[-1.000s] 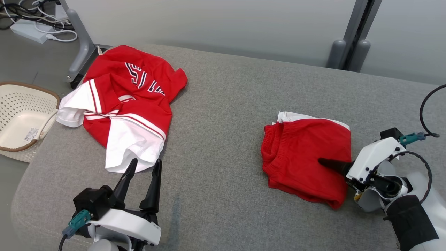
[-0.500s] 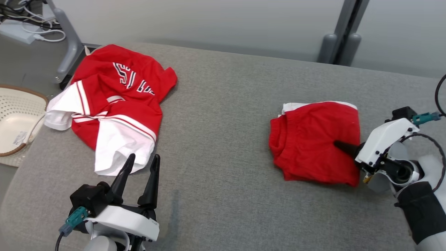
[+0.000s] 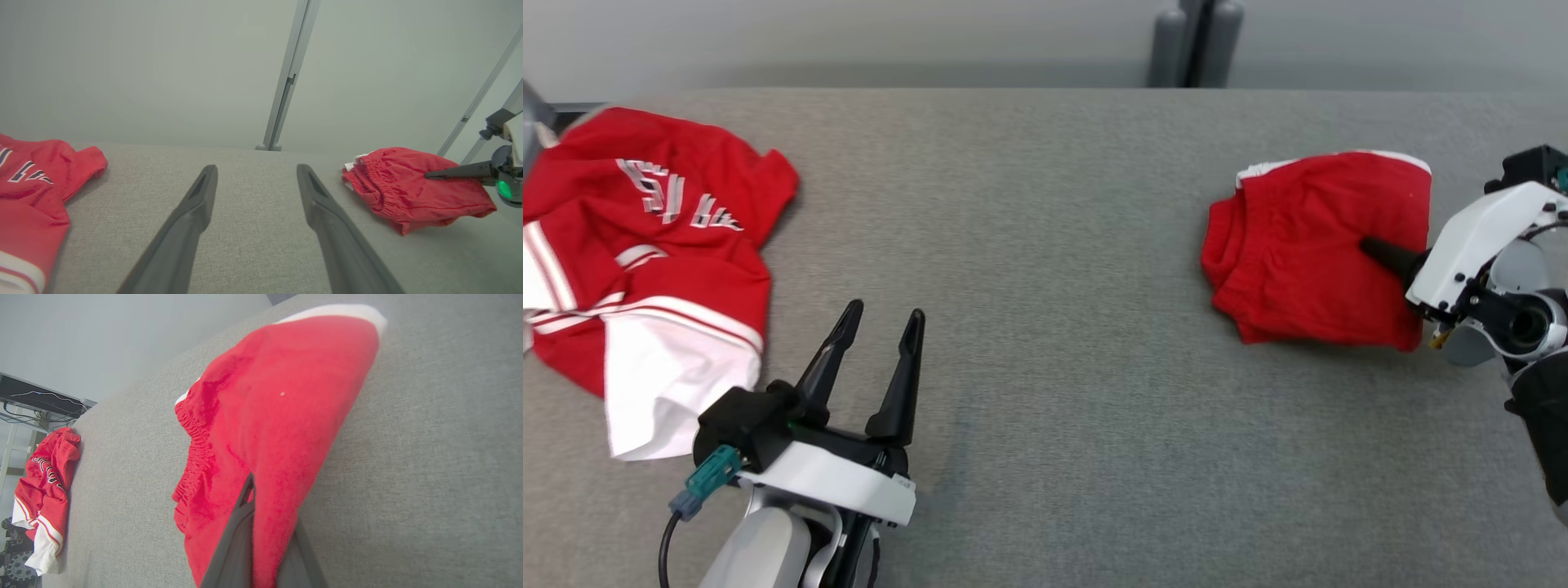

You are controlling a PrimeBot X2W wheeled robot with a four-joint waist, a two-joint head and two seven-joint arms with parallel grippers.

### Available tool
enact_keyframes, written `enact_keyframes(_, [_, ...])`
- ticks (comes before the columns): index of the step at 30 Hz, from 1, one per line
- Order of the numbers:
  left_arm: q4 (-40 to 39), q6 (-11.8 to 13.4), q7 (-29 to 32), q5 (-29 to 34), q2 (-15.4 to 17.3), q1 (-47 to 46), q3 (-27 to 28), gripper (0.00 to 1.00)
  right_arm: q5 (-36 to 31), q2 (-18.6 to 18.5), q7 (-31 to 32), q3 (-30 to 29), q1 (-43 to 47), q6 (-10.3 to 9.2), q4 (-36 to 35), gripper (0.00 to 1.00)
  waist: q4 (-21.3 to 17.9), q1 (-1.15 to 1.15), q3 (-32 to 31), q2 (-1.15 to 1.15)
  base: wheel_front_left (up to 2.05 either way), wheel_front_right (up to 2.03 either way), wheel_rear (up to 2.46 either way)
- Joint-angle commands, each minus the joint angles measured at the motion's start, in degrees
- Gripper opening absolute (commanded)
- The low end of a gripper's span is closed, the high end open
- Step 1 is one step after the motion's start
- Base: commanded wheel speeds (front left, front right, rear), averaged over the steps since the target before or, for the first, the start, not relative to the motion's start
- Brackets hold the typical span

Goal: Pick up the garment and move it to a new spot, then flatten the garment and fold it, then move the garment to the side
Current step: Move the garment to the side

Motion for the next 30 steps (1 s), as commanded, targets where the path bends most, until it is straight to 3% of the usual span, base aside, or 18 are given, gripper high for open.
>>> enact_keyframes(1, [-0.59,-0.35,0.0,0.64,0.26,-1.5,-0.36,1.0,-0.22,-0.64,-0.7,0.59,-1.32,0.04,-0.4,0.0,-3.14,0.0,2.67,0.0,0.0,0.0,0.0])
enact_keyframes(18, [-6.17,-1.2,2.81,3.28,2.06,-6.98,-3.83,1.0,-0.86,-2.86,-4.08,5.27,-11.58,0.04,1.08,0.0,-11.83,0.0,11.66,0.0,0.0,0.0,0.0])
enact_keyframes(28, [-9.12,-1.45,4.11,4.28,2.69,-9.81,-5.26,1.0,-3.86,-6.84,-3.58,12.14,-18.9,0.12,-0.26,0.0,-11.76,0.0,17.53,0.0,0.0,0.0,0.0])
enact_keyframes(30, [-9.65,-1.46,4.12,4.39,2.87,-10.19,-5.42,1.0,-5.7,-9.37,-3.9,14.2,-20.66,0.07,-0.6,0.0,-11.47,0.0,18.46,0.0,0.0,0.0,0.0])
